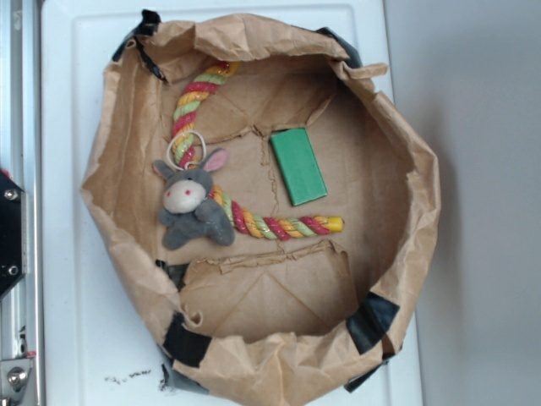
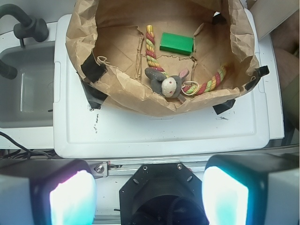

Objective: Grab the multicolored rope.

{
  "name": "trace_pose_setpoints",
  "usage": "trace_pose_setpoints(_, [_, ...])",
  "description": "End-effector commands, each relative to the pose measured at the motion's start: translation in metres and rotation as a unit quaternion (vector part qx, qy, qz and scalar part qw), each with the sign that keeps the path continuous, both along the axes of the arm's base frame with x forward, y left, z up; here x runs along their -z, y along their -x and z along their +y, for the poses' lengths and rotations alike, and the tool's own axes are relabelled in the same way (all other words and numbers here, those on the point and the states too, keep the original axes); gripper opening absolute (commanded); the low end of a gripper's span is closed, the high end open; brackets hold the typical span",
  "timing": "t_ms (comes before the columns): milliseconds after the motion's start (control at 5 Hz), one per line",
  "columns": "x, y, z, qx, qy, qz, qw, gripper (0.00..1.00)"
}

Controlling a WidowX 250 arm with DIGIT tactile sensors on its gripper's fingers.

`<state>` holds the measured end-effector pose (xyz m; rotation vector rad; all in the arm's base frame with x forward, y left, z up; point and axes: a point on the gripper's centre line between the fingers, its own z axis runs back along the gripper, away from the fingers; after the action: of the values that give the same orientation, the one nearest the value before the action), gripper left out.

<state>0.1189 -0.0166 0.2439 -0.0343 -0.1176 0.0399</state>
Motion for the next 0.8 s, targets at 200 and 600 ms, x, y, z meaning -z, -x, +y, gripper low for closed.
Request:
trace_pose_setpoints(200, [0.001,-0.029,-0.013,-0.032,0.003,0.01,0.999,1.0])
trace_pose_setpoints(600, [0.021,-0.091,-0.014,-0.193,0.015,0.009,0.981,1.0])
